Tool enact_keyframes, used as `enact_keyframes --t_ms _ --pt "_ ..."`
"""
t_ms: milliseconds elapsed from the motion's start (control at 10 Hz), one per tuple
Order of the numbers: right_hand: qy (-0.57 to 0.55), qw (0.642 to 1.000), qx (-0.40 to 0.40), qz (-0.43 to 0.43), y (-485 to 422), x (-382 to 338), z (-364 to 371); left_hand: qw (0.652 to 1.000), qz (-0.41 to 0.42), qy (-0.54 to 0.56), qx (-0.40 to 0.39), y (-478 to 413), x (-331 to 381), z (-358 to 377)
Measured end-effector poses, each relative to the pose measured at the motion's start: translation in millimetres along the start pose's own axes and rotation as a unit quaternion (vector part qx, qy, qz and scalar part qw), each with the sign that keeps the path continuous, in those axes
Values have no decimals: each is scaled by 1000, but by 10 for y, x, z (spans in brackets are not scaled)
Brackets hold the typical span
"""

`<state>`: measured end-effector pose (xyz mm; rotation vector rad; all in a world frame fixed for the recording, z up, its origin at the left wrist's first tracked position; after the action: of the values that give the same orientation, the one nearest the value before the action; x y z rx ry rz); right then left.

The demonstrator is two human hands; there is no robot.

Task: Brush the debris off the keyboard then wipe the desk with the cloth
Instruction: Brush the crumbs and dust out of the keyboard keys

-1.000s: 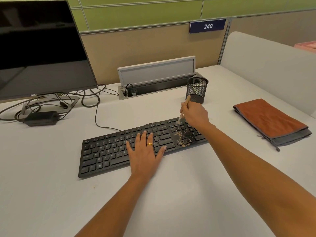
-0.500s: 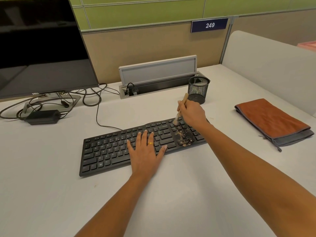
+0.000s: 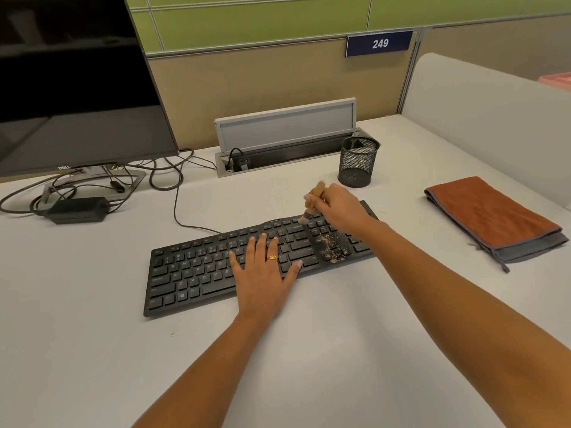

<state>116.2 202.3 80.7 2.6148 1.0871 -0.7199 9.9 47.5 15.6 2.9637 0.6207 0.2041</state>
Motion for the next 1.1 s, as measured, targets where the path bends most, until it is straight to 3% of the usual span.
enact_keyframes --t_ms 300,400,500,600,700,800,900,1000,1100 --pt "217 976 14 15 65 113 -236 1000 1 2 -2 7 -4 -6" --pt "180 983 20 -15 65 87 -219 1000 0 -2 -3 6 -4 -3" --pt "25 998 -5 -51 74 -28 -177 1000 0 -4 -2 4 -2 -1" --pt "52 997 -47 -21 55 -62 -143 1000 -1 -4 -2 8 -1 -1" --pt "84 996 -15 7 35 -43 -218 1000 2 0 -3 10 1 -6" --pt "-12 1000 25 14 41 -72 -231 1000 1 0 -3 8 1 -5" --pt "-68 998 -2 7 44 -85 -150 1000 2 0 -1 9 -1 -4" --pt "-75 996 -35 12 46 -95 -155 1000 1 -4 -3 8 -4 -5" --pt "-97 995 1 19 41 -116 -201 1000 1 -5 -4 12 -4 -5"
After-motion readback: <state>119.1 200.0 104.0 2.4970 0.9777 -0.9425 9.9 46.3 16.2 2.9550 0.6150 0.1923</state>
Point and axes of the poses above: each hand's wrist, its own y-axis away from the middle knuckle, its own z-axis out of the palm, x = y × z, the point moved 3 cm from there along -y, towards the middle knuckle, and after that the axes turned 13 degrees about -x, right-handed, at the moved point
